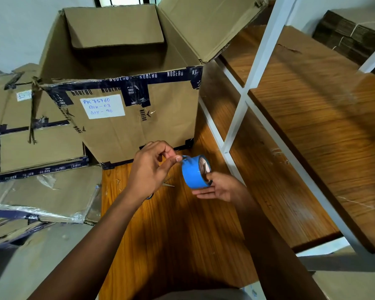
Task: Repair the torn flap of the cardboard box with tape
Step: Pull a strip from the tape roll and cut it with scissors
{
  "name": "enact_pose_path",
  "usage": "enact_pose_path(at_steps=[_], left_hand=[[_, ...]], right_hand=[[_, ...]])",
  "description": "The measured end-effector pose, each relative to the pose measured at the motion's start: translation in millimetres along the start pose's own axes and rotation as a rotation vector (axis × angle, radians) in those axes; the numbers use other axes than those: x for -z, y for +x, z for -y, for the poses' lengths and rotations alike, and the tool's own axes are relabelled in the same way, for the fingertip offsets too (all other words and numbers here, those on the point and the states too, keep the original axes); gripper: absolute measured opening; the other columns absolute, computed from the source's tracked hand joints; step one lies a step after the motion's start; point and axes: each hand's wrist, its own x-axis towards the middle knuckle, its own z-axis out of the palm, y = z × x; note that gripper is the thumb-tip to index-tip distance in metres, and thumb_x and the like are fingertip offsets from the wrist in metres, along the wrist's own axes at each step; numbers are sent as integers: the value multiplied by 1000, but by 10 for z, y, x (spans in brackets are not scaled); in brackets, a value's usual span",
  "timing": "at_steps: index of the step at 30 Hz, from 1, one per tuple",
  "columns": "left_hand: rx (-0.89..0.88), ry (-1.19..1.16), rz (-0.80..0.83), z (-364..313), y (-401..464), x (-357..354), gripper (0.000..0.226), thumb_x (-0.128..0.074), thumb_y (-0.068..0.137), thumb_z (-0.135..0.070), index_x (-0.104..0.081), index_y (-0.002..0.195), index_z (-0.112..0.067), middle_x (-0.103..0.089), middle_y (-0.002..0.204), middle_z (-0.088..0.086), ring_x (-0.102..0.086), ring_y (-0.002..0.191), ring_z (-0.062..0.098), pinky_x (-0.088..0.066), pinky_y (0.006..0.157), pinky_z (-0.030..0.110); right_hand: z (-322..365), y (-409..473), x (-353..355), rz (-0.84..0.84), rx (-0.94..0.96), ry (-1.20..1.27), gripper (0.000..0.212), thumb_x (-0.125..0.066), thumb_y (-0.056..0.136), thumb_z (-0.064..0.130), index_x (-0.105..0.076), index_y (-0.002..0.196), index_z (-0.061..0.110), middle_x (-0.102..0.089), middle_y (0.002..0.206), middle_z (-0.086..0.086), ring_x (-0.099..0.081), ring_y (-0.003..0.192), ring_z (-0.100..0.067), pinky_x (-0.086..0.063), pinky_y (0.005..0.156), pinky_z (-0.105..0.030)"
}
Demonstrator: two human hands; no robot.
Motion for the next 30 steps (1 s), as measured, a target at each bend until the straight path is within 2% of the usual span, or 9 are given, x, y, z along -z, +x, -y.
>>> enact_pose_path(at_steps=[4, 8, 13, 16, 18, 21, 24, 28, 30], left_hand=[[-53, 93, 59, -6, 31, -10, 16, -79, 97, -31, -68, 89, -21, -65, 85, -11, -59, 85, 18, -50, 69, 49], [-158, 216, 132, -93, 127, -1, 20, -72, 98, -40, -67, 92, -22, -63, 87, -11, -53, 85, 17, -48, 68, 44], [-223, 308, 91, -338, 344, 113, 22, -74, 98, -38, -67, 91, -20, -61, 86, -9, -51, 84, 18, -39, 69, 36], [-239, 341, 97, -408, 443, 175, 21, -76, 97, -39, -68, 90, -20, -64, 86, -9, -51, 85, 16, -33, 71, 33], [-249, 357, 135, -415, 455, 148, 21, -74, 97, -41, -68, 91, -22, -64, 87, -11, -51, 86, 15, -34, 72, 33], [-247, 376, 183, -402, 461, 105, 30, -64, 96, -54, -68, 93, -25, -66, 89, -13, -52, 88, 14, -42, 75, 38], [-245, 413, 194, -418, 486, 97, 30, -64, 95, -56, -69, 92, -27, -64, 87, -15, -52, 89, 12, -47, 78, 43], [-237, 443, 197, -442, 500, 77, 25, -68, 94, -51, -69, 92, -26, -62, 87, -15, -49, 89, 11, -47, 78, 43], [-241, 448, 203, -456, 499, 52, 27, -65, 95, -52, -68, 93, -26, -60, 87, -16, -48, 88, 12, -45, 77, 42]], right_hand=[[-18, 138, -13, -175, 117, -99, 40, -57, 101, -4, -58, 138, 8, -67, 132, -20, -73, 110, -32, -66, 78, -41], [-15, 123, -9, -145, 65, -66, 26, -54, 103, -4, -62, 125, 8, -69, 127, -19, -72, 113, -32, -66, 78, -40], [-43, 247, -4, -195, 29, -72, 20, -56, 104, 2, -65, 121, 0, -71, 119, -22, -70, 89, -24, -65, 62, -35], [-117, 288, 31, -194, 14, -121, 12, -56, 104, 0, -66, 100, 6, -71, 118, -19, -70, 85, -22, -64, 64, -34], [-151, 320, 50, -222, 44, -129, 13, -58, 103, 1, -62, 113, 8, -71, 121, -17, -72, 92, -26, -62, 70, -35], [-215, 397, 104, -274, 76, -183, 47, -58, 101, -1, -47, 146, 6, -67, 131, -23, -69, 84, -23, -59, 60, -29], [-285, 411, 175, -311, 85, -264, 48, -57, 100, -2, -48, 147, -3, -62, 141, -25, -61, 71, -12, -55, 48, -19], [-319, 415, 221, -326, 84, -284, 46, -56, 100, -4, -50, 145, -6, -61, 140, -28, -58, 67, -12, -53, 47, -18], [-364, 466, 220, -309, 57, -274, 46, -56, 99, -4, -50, 145, -6, -66, 133, -26, -59, 68, -13, -55, 53, -21]])
